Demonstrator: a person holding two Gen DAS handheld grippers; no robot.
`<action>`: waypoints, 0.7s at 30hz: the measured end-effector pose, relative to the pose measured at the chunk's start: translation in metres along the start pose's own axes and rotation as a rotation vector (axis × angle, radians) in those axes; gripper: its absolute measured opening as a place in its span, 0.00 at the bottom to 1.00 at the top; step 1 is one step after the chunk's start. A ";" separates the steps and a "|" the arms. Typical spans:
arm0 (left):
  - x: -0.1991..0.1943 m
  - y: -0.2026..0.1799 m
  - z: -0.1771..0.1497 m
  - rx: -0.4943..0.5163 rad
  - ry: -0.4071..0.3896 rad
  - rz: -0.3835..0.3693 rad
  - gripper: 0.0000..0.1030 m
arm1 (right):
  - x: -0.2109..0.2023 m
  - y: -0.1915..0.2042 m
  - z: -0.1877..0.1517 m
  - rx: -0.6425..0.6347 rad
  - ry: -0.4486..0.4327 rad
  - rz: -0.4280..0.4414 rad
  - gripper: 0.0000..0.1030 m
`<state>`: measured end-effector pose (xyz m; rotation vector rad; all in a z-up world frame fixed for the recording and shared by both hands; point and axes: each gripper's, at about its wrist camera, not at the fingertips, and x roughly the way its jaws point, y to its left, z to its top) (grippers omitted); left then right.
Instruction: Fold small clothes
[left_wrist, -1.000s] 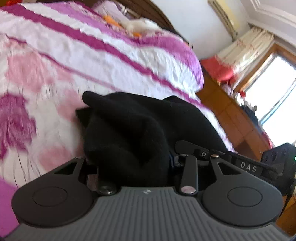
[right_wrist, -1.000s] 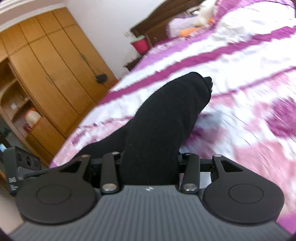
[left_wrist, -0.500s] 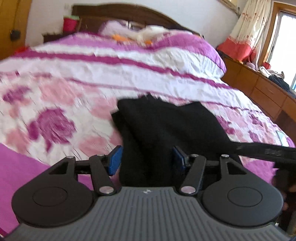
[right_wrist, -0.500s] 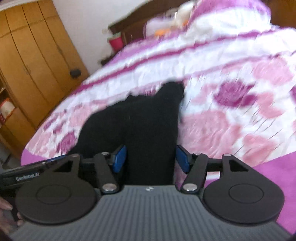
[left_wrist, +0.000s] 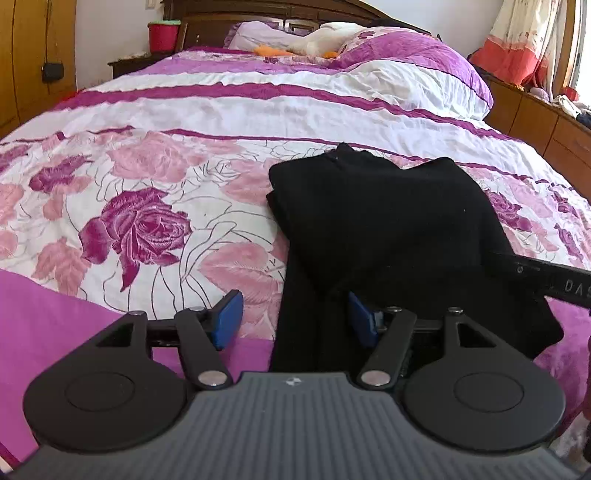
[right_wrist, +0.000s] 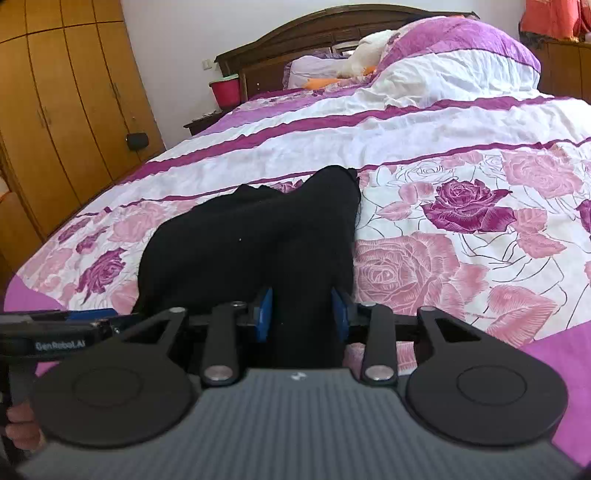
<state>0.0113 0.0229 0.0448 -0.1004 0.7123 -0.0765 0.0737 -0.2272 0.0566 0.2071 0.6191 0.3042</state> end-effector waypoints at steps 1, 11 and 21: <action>-0.002 -0.001 0.000 0.001 -0.005 0.004 0.67 | -0.002 -0.001 0.002 0.009 0.004 0.001 0.38; -0.044 -0.017 0.008 0.000 -0.037 -0.018 0.79 | -0.055 0.009 0.011 0.016 0.000 0.042 0.47; -0.090 -0.049 -0.010 0.067 -0.050 0.011 0.94 | -0.109 0.031 -0.007 -0.032 -0.002 0.073 0.56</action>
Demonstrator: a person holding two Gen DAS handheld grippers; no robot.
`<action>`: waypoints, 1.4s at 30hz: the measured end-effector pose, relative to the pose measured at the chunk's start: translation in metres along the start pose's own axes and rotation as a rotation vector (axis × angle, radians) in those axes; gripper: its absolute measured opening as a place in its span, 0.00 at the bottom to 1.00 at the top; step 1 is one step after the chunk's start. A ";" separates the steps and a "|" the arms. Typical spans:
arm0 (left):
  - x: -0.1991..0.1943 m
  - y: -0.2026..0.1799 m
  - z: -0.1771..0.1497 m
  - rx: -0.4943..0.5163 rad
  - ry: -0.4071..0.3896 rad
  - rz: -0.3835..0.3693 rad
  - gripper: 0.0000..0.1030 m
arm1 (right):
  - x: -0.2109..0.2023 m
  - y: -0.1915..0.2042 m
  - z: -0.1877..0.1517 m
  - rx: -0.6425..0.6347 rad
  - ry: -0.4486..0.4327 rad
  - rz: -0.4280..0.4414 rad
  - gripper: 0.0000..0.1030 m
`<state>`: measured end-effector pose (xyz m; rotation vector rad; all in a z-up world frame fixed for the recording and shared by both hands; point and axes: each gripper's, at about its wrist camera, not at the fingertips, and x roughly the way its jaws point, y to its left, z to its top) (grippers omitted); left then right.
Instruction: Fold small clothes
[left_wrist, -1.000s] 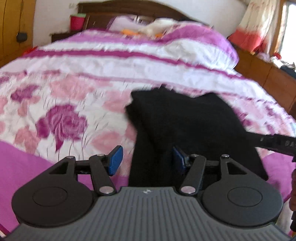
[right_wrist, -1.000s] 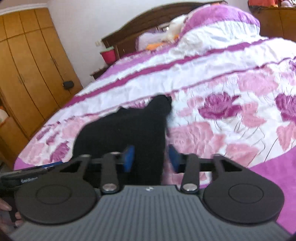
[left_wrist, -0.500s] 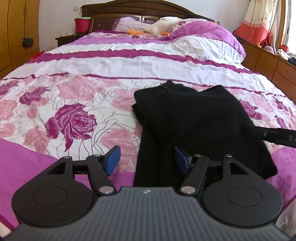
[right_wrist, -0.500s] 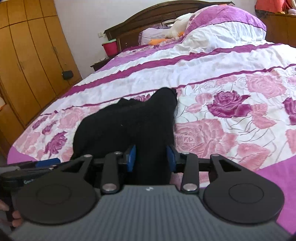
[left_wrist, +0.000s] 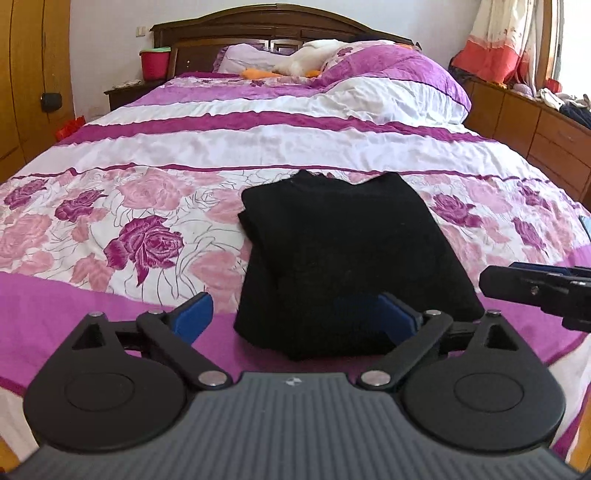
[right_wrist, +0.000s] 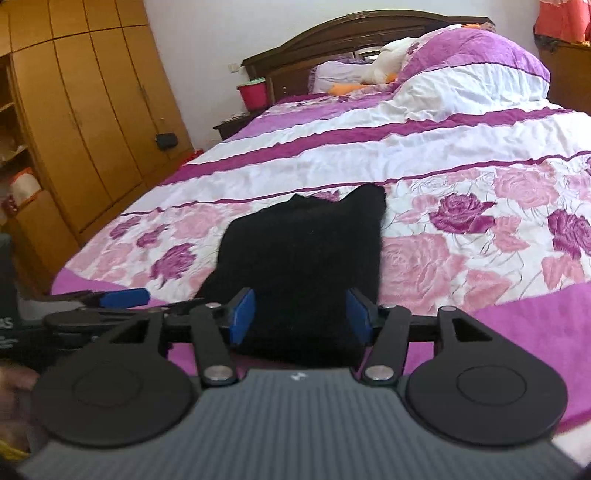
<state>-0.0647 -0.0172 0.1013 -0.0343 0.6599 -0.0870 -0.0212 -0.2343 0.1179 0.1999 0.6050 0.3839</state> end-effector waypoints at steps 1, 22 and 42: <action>-0.003 -0.002 -0.003 0.006 -0.001 0.002 0.94 | -0.003 0.001 -0.002 -0.002 -0.003 -0.007 0.56; 0.023 -0.012 -0.040 0.010 0.112 0.088 1.00 | 0.028 0.007 -0.058 -0.052 0.146 -0.216 0.70; 0.035 -0.010 -0.047 -0.028 0.159 0.085 1.00 | 0.039 0.006 -0.061 -0.018 0.172 -0.218 0.70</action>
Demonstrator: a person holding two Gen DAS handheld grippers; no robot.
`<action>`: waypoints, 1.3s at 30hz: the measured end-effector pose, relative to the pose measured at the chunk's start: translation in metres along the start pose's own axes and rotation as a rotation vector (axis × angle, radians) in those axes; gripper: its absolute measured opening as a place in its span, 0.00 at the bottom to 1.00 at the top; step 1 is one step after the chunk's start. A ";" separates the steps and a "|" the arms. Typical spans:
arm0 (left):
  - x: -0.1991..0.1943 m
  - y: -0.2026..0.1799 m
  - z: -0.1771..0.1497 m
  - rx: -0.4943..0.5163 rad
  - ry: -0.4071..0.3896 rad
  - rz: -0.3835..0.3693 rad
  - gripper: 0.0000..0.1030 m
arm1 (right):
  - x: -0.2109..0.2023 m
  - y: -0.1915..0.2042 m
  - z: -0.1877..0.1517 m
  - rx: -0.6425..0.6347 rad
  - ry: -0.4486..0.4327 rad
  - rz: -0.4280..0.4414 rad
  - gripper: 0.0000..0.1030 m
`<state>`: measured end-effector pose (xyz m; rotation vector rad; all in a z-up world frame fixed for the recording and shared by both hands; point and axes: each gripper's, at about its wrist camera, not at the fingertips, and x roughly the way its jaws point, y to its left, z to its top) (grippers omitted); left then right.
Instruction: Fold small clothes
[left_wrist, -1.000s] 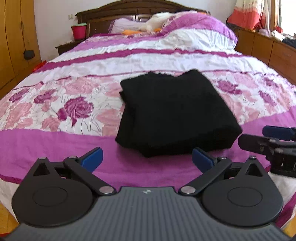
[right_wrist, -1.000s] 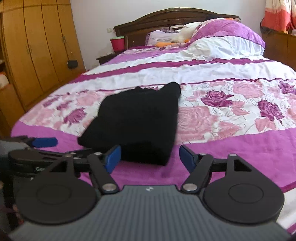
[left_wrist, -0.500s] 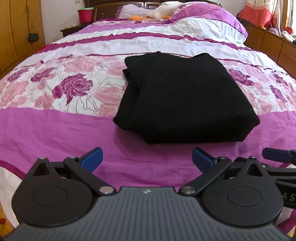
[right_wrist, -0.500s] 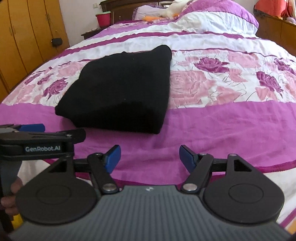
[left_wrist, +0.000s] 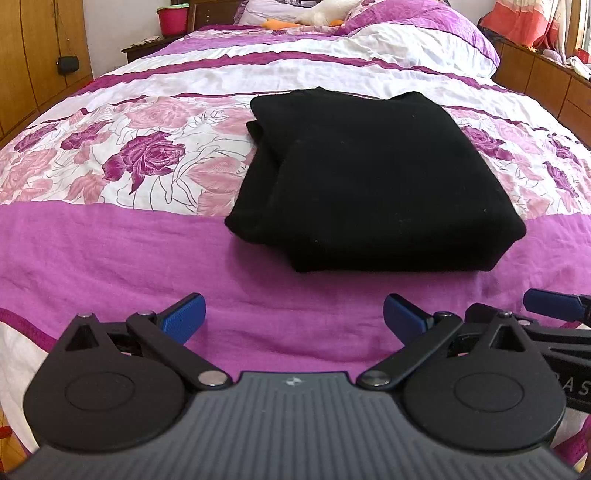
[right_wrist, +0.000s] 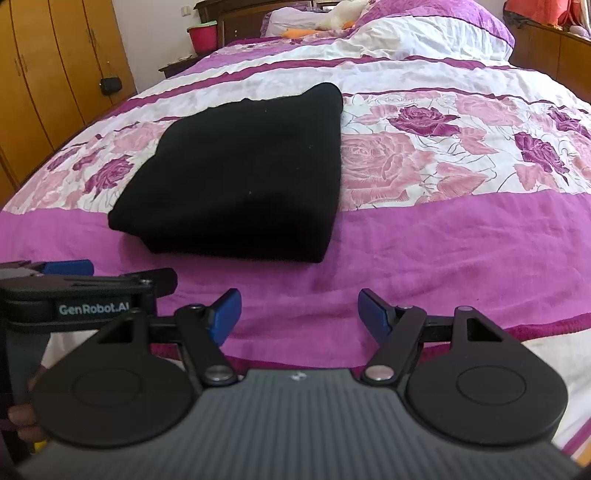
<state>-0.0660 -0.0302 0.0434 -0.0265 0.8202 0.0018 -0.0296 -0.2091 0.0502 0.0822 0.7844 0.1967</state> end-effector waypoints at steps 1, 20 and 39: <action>0.000 0.000 0.000 0.001 -0.001 0.001 1.00 | 0.000 0.000 0.000 0.000 -0.001 0.000 0.70; -0.001 0.001 -0.001 -0.006 0.002 0.013 1.00 | -0.002 0.001 -0.001 -0.006 -0.004 0.004 0.70; -0.002 0.000 -0.001 -0.002 -0.001 0.015 1.00 | -0.002 0.001 -0.001 -0.006 -0.003 0.004 0.70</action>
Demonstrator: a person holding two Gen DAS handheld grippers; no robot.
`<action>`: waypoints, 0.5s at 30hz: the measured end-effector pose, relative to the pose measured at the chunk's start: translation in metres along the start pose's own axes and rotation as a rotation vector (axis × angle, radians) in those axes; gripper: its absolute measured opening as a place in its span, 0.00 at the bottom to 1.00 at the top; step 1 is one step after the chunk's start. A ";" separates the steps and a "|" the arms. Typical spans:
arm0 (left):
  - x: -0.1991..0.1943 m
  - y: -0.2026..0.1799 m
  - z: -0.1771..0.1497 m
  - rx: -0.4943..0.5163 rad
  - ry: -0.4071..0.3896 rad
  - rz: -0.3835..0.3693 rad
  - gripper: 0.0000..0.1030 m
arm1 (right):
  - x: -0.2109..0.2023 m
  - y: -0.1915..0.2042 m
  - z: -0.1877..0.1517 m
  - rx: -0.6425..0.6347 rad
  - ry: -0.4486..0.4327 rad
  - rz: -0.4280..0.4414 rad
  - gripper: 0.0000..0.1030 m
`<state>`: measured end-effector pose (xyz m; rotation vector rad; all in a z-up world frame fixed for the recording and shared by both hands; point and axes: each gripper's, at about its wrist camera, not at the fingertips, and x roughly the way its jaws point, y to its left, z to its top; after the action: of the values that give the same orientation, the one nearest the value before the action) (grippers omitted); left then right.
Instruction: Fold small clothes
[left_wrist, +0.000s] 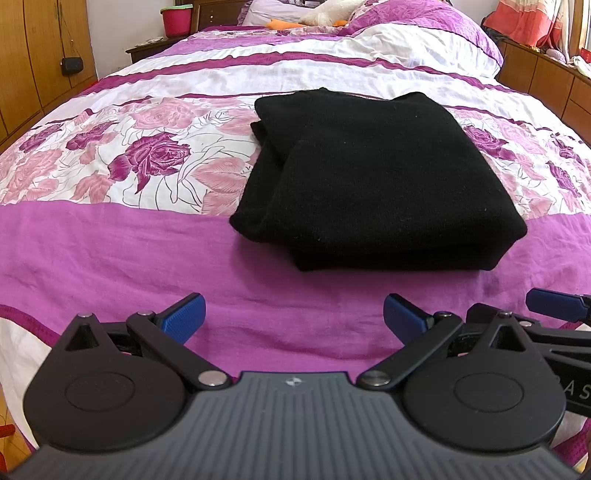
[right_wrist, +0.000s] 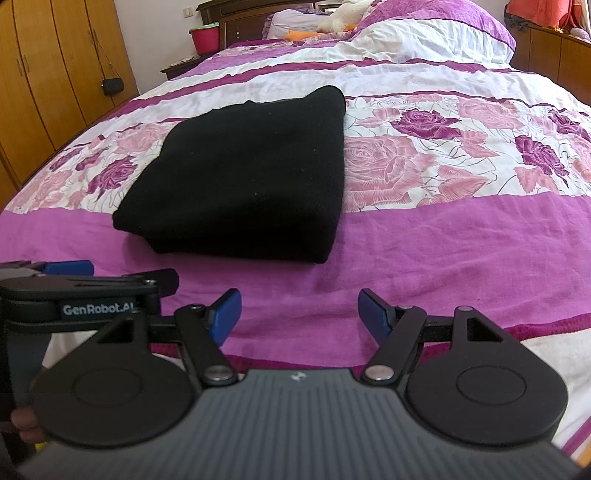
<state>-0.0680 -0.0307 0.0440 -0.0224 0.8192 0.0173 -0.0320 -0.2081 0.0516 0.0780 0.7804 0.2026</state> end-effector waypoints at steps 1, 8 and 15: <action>0.000 0.000 0.000 0.000 0.000 0.000 1.00 | 0.000 0.000 0.000 0.000 0.000 0.000 0.70; 0.000 0.000 0.000 0.001 0.000 0.001 1.00 | 0.000 0.001 0.000 -0.001 -0.002 0.001 0.70; -0.001 0.000 0.000 0.003 -0.003 0.003 1.00 | -0.001 0.001 0.000 -0.002 -0.002 0.000 0.70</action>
<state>-0.0682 -0.0311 0.0447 -0.0179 0.8164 0.0188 -0.0322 -0.2077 0.0524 0.0762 0.7780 0.2036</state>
